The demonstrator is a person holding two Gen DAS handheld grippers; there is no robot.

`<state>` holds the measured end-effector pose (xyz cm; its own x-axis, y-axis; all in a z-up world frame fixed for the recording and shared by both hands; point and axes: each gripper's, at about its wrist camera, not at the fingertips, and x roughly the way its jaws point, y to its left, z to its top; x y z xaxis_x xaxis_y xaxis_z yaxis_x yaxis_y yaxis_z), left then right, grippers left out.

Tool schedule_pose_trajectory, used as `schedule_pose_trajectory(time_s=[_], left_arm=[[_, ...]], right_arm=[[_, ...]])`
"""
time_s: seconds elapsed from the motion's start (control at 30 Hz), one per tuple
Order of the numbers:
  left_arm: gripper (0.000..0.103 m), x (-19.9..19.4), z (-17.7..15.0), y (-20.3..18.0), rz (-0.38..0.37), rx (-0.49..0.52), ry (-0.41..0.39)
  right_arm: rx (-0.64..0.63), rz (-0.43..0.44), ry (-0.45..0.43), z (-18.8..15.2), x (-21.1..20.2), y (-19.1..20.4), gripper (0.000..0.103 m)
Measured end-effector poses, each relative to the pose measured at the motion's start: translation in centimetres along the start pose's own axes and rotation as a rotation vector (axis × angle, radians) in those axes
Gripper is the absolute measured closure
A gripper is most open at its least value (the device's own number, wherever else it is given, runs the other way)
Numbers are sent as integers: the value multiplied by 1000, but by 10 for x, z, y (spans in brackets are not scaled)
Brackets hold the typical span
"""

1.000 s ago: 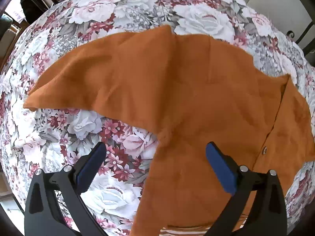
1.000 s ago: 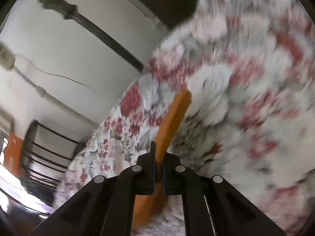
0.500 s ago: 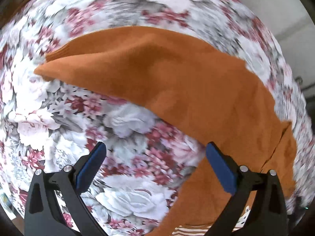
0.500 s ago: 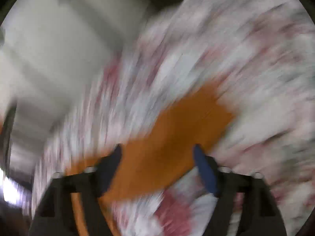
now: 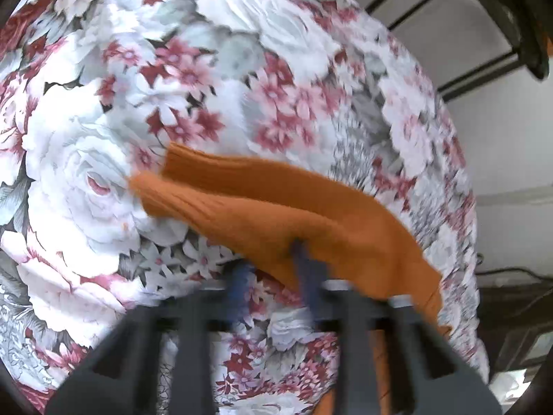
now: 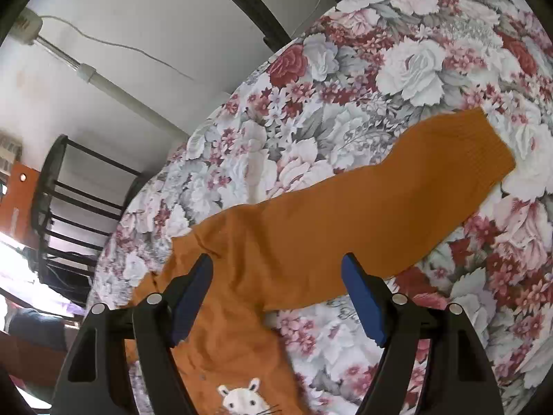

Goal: Fold small clothes

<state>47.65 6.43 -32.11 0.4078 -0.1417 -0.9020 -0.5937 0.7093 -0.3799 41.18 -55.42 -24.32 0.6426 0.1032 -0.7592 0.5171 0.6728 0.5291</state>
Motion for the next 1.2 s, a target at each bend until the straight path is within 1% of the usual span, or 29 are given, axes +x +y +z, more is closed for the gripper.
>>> schedule_pose_trajectory(time_s=[0.03,0.1,0.13,0.17,0.2,0.23,0.27,0.3,0.33,0.37,0.4,0.43,0.47,0.5,0.53,0.6,0.63,0.7,0.77,0.8,0.87,0.9,0.93,0.97,1.03,1.07,1.1,1.17,1.2], left_arm=[[98,-17,4,9,-4,3,-24],[98,-43,0,2,-8,28,-97],[98,-59,-5,-9,0,68,-170],[98,-74,-6,2,15,91,-207],[97,-85,-10,6,79,131,-250],[94,-81,-14,9,135,145,-246],[90,-75,-16,20,180,144,-216],[78,-61,-19,32,230,135,-158],[71,-41,-19,47,291,108,-75],[71,-33,-18,59,272,73,-43],[72,-35,-18,62,248,51,-45],[70,-44,-16,61,225,24,-47],[65,-61,-15,56,200,10,-77],[52,-77,-14,53,163,0,-125],[36,-104,-15,44,109,-5,-240],[25,-126,-15,27,109,27,-379],[25,-125,-14,19,103,52,-395],[24,-113,-12,10,71,112,-346],[25,-72,-9,-7,96,190,-219],[25,-55,-9,-11,141,228,-165],[25,-6,-14,-15,333,308,-57],[24,8,-14,-10,409,317,-25],[23,20,-13,-2,408,306,-7],[23,17,-12,1,390,284,-13],[26,4,-12,-4,380,229,-39],[26,-6,-15,-9,372,217,-68],[26,-16,-20,-18,334,218,-105],[16,-30,-35,-51,231,310,-146],[6,-29,-42,-64,221,360,-147]], right_arm=[[0,-2,-10,0,-9,-1,26],[4,2,-25,-4,-22,5,26],[5,2,-34,-6,-20,8,26],[6,-2,-37,-6,-19,7,26],[7,-8,-33,-6,-19,5,26],[14,-16,-20,-6,-16,2,26],[23,-18,-7,-7,-13,-1,26],[32,-16,7,-7,-10,-3,26],[39,-13,23,-7,-7,-5,26],[40,-13,28,-8,-6,-5,26],[36,-14,26,-8,-7,-5,26],[25,-16,19,-7,-8,-4,26],[15,-19,10,-7,-9,-4,26],[3,-26,-1,-6,-9,-3,26],[-13,-42,-12,-6,-8,-2,26],[-21,-61,-10,-7,-3,-3,26],[-13,-54,-1,-8,1,-4,26],[-10,-42,18,-9,7,-5,26],[-16,-52,26,-8,14,-8,26],[-7,-53,29,-6,16,-11,26],[41,-46,49,-3,23,-24,26],[67,-52,64,-2,27,-33,26],[104,-66,82,-2,32,-47,26],[139,-53,89,-2,36,-59,27],[203,-44,88,-1,34,-71,41],[204,-58,76,0,27,-66,41],[171,-60,52,0,18,-56,38],[37,-10,5,1,3,-25,37],[-27,5,-9,0,0,-11,35]])
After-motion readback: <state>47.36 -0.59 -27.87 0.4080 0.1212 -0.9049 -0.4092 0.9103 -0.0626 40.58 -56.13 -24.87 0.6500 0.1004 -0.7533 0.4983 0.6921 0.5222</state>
